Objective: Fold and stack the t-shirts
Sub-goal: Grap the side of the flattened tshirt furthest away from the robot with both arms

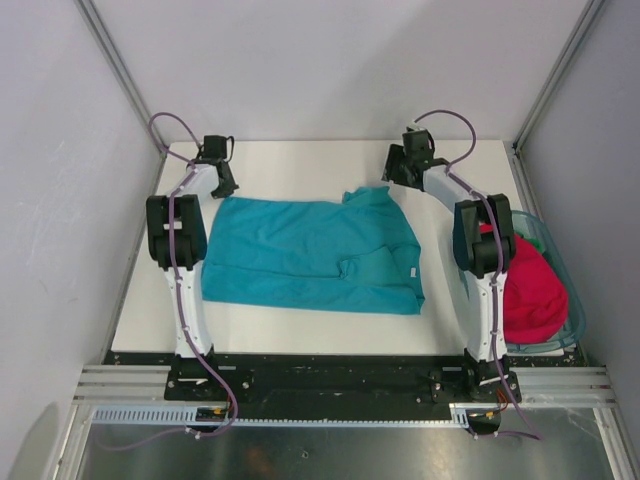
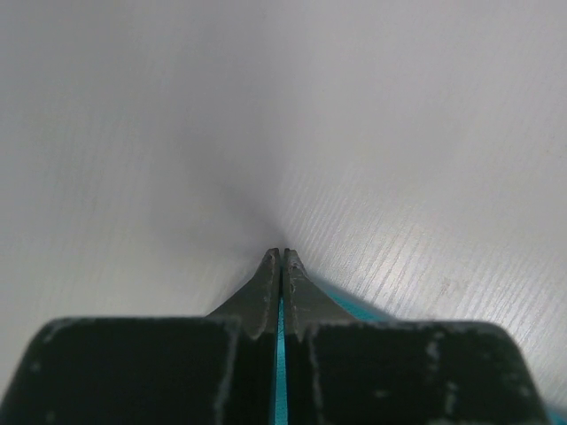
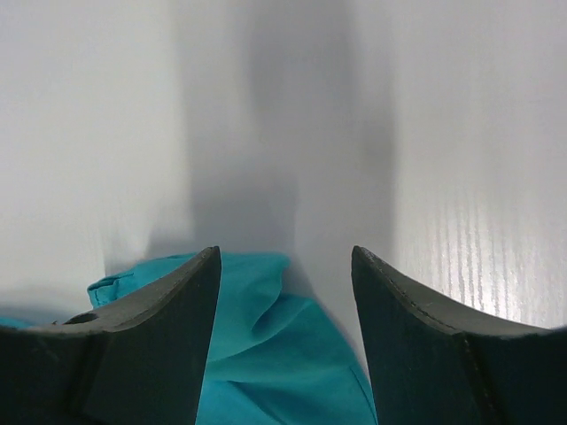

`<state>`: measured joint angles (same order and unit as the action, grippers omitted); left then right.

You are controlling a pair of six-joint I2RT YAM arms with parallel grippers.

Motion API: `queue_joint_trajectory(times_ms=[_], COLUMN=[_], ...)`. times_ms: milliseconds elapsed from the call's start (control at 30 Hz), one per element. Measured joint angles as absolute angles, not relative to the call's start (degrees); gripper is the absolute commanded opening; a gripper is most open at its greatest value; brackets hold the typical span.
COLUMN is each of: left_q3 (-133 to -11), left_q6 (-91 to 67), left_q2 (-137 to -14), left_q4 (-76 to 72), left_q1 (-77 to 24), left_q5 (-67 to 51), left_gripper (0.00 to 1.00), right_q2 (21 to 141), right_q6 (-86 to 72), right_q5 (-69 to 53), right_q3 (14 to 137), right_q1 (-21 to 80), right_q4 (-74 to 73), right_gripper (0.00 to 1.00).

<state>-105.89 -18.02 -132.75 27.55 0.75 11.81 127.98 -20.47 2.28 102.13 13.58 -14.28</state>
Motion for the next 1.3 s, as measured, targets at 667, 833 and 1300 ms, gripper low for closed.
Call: queue_joint_trajectory(times_ms=[667,833,1300], left_q3=[-105.9,-105.9,-104.7], left_q6=[-18.1,-18.1,-18.7], left_q2=[-132.1,-130.5,-126.8], left_q4=[27.6,27.6,27.6], left_q1=[0.8,0.8,1.0], left_q5=[11.8,12.1,13.2], left_gripper=[0.00,0.00,0.00], right_q2=[134.1,134.3,128.8], right_q6=[-23.9,-23.9,-21.9], right_q5=[-2.3,-1.8,0.3], right_q3=[107.3,111.7,106.1], right_q1=[14.6,14.5,15.4], right_q4=[-16.9,-18.3,-16.3], right_gripper=[0.03,0.00,0.01])
